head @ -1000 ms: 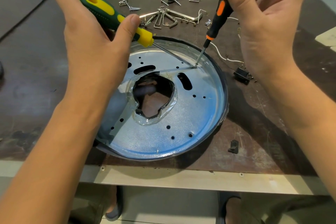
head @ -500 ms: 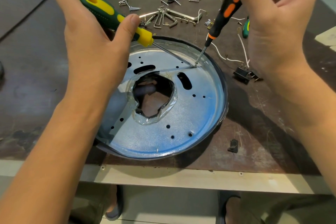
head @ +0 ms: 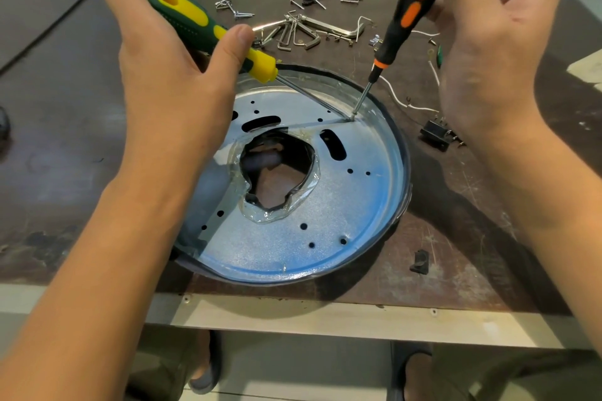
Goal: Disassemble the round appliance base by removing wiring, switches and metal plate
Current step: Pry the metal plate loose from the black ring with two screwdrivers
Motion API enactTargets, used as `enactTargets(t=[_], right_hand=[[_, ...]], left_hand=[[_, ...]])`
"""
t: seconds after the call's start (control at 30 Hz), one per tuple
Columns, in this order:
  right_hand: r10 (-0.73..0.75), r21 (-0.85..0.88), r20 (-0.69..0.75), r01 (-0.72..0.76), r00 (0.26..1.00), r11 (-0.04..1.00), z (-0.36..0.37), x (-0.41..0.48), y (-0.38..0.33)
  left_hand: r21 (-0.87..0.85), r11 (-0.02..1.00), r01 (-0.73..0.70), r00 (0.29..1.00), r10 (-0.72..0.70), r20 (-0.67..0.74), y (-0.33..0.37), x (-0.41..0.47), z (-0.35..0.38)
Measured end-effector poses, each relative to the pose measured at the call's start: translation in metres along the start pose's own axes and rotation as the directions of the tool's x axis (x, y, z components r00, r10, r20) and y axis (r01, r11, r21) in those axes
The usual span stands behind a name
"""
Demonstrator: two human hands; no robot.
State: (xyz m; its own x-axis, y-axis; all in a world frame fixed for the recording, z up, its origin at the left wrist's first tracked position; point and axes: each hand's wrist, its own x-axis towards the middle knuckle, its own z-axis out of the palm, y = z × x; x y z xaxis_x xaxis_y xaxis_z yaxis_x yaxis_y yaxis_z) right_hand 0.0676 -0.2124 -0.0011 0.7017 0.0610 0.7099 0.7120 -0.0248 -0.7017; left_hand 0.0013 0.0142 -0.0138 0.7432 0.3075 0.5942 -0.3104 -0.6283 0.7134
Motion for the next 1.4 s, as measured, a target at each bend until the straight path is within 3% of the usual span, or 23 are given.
enactTargets(t=[0.2, 0.37, 0.57, 0.7, 0.93, 1.07, 1.27, 1.4], right_hand=[[-0.089, -0.125, -0.022, 0.086, 0.996, 0.988, 0.0021, 0.0031, -0.0021], [0.019, 0.016, -0.006, -0.019, 1.0, 1.0, -0.001, 0.0015, -0.0014], [-0.088, -0.102, -0.002, 0.087, 0.996, 0.991, 0.002, 0.0019, -0.0024], [0.018, 0.003, 0.01, -0.018, 1.0, 1.0, 0.0006, -0.0009, -0.0041], [-0.107, -0.234, 0.055, 0.117, 0.993, 0.965, 0.0034, -0.0003, -0.0055], [-0.038, -0.149, 0.019, 0.04, 0.999, 0.988, 0.0037, -0.0026, -0.005], [-0.074, -0.251, -0.031, 0.064, 0.997, 0.966, 0.0032, 0.002, -0.0062], [-0.021, -0.199, 0.001, 0.021, 1.0, 0.98, -0.0013, 0.0031, -0.0028]], left_hand=[[0.0, 1.0, -0.002, 1.0, 0.002, 0.002, -0.0001, 0.0005, -0.0003], [0.002, 1.0, -0.006, 1.0, 0.006, 0.004, 0.0005, -0.0001, -0.0005], [-0.002, 1.0, -0.002, 1.0, 0.002, 0.005, -0.0003, 0.0004, -0.0002], [-0.004, 1.0, -0.006, 1.0, 0.006, 0.003, -0.0003, 0.0007, -0.0005], [-0.008, 1.0, -0.02, 1.0, 0.02, 0.003, 0.0017, -0.0014, -0.0001], [-0.013, 1.0, -0.016, 1.0, 0.016, 0.001, 0.0015, -0.001, 0.0003], [-0.011, 1.0, -0.015, 1.0, 0.015, 0.002, 0.0019, -0.0012, -0.0002], [-0.019, 1.0, -0.016, 1.0, 0.016, 0.004, 0.0022, -0.0011, -0.0002]])
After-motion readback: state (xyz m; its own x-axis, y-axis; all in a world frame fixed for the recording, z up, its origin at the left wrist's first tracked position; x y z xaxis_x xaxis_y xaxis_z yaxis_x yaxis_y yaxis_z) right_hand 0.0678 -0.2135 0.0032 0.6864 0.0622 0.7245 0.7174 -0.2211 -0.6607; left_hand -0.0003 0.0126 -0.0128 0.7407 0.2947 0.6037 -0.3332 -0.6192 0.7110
